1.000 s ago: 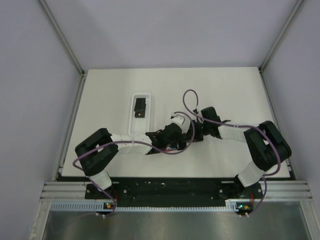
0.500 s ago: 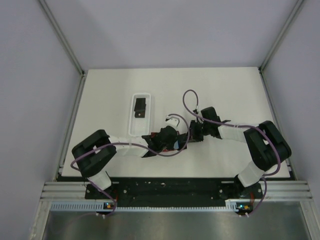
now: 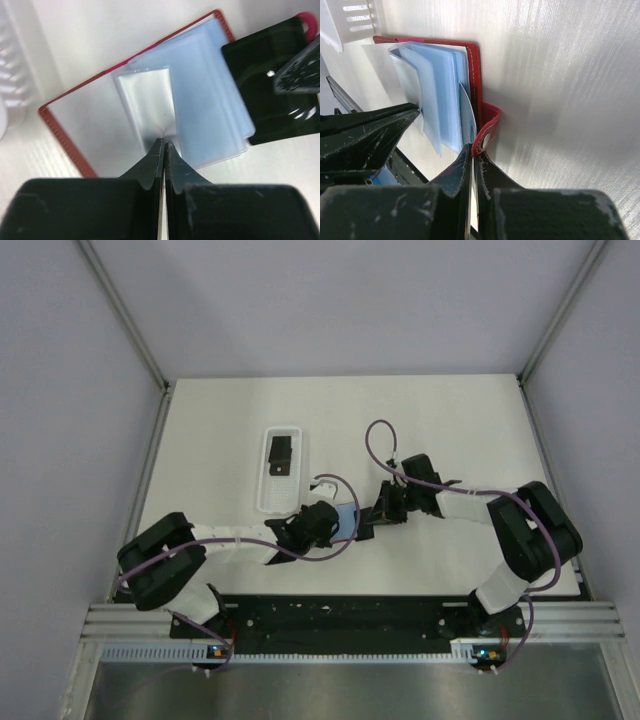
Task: Put the credit cards into the card holder
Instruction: Turn over the card slot in the card holder.
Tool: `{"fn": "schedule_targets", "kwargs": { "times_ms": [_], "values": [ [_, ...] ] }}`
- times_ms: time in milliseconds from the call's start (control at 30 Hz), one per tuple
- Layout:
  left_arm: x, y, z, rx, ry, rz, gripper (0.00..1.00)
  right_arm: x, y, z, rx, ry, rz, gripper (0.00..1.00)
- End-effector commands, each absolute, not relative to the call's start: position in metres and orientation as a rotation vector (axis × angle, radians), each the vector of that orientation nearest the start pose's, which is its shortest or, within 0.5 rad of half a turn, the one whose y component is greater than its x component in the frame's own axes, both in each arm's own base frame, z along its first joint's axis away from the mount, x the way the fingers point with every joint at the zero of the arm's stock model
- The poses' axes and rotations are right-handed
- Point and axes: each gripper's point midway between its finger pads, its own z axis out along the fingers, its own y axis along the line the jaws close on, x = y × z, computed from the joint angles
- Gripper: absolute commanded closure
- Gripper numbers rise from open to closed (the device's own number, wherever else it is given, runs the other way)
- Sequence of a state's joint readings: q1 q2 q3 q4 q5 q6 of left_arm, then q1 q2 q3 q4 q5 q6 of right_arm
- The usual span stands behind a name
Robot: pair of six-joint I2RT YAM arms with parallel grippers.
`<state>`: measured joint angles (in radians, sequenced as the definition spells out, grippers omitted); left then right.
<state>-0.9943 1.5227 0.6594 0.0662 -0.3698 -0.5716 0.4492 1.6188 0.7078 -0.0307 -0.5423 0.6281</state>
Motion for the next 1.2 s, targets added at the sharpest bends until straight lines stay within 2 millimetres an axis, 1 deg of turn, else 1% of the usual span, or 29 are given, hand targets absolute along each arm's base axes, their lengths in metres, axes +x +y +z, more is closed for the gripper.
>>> {"fn": "schedule_targets", "kwargs": {
  "times_ms": [0,100,267,333,400,467,533,600,667,733,800,833,900,933,1000,1033,1067,1133,1167],
  "values": [
    [0.220,-0.237,0.022,0.267,2.359,-0.217,1.00,0.247,0.225,0.006,0.012,2.749,0.919,1.00],
    [0.219,-0.230,0.027,0.244,2.349,-0.202,1.00,0.247,0.225,0.006,0.012,2.749,0.919,1.00],
    [0.213,-0.213,0.027,0.202,2.363,-0.154,1.00,0.247,0.225,0.005,0.011,2.752,0.917,1.00],
    [0.213,-0.208,0.033,0.174,2.354,-0.152,1.00,0.247,0.225,0.006,0.006,2.751,0.918,1.00],
    [0.215,-0.208,0.048,0.148,2.322,-0.180,1.00,0.247,0.225,0.006,0.006,2.751,0.918,1.00],
    [0.220,-0.212,0.073,0.127,2.262,-0.230,1.00,0.246,0.225,0.005,0.005,2.755,0.918,1.00],
    [0.228,-0.220,0.105,0.117,2.186,-0.305,1.00,0.246,0.225,0.005,0.005,2.755,0.916,1.00],
    [0.234,-0.235,0.137,0.140,2.106,-0.401,1.00,0.246,0.224,0.005,0.006,2.755,0.914,1.00],
    [0.240,-0.252,0.164,0.172,2.024,-0.492,1.00,0.246,0.224,0.004,0.008,2.758,0.911,1.00],
    [0.244,-0.269,0.179,0.219,1.973,-0.558,1.00,0.246,0.224,0.004,0.008,2.758,0.911,1.00],
    [0.249,-0.289,0.185,0.274,1.952,-0.610,1.00,0.246,0.224,0.003,0.003,2.758,0.911,1.00],
    [0.251,-0.298,0.183,0.302,1.956,-0.621,0.99,0.246,0.224,0.003,0.005,2.756,0.911,1.00],
    [0.254,-0.316,0.177,0.348,1.970,-0.647,0.96,0.246,0.224,0.002,0.009,2.761,0.910,1.00],
    [0.254,-0.327,0.174,0.378,1.980,-0.676,0.92,0.247,0.225,0.003,0.004,2.756,0.915,1.00],
    [0.255,-0.343,0.164,0.415,1.996,-0.712,0.85,0.246,0.224,0.002,0.005,2.761,0.914,1.00],
    [0.254,-0.349,0.157,0.438,2.015,-0.726,0.83,0.246,0.225,0.002,0.006,2.760,0.917,1.00],
    [0.255,-0.354,0.154,0.450,2.018,-0.737,0.84,0.245,0.224,0.002,0.007,2.762,0.916,1.00],
    [0.256,-0.359,0.146,0.464,2.036,-0.738,0.97,0.245,0.224,0.002,0.005,2.760,0.914,1.00],
    [0.256,-0.361,0.146,0.479,2.033,-0.737,1.00,0.245,0.224,0.002,0.004,2.758,0.915,1.00]
  ]
}}
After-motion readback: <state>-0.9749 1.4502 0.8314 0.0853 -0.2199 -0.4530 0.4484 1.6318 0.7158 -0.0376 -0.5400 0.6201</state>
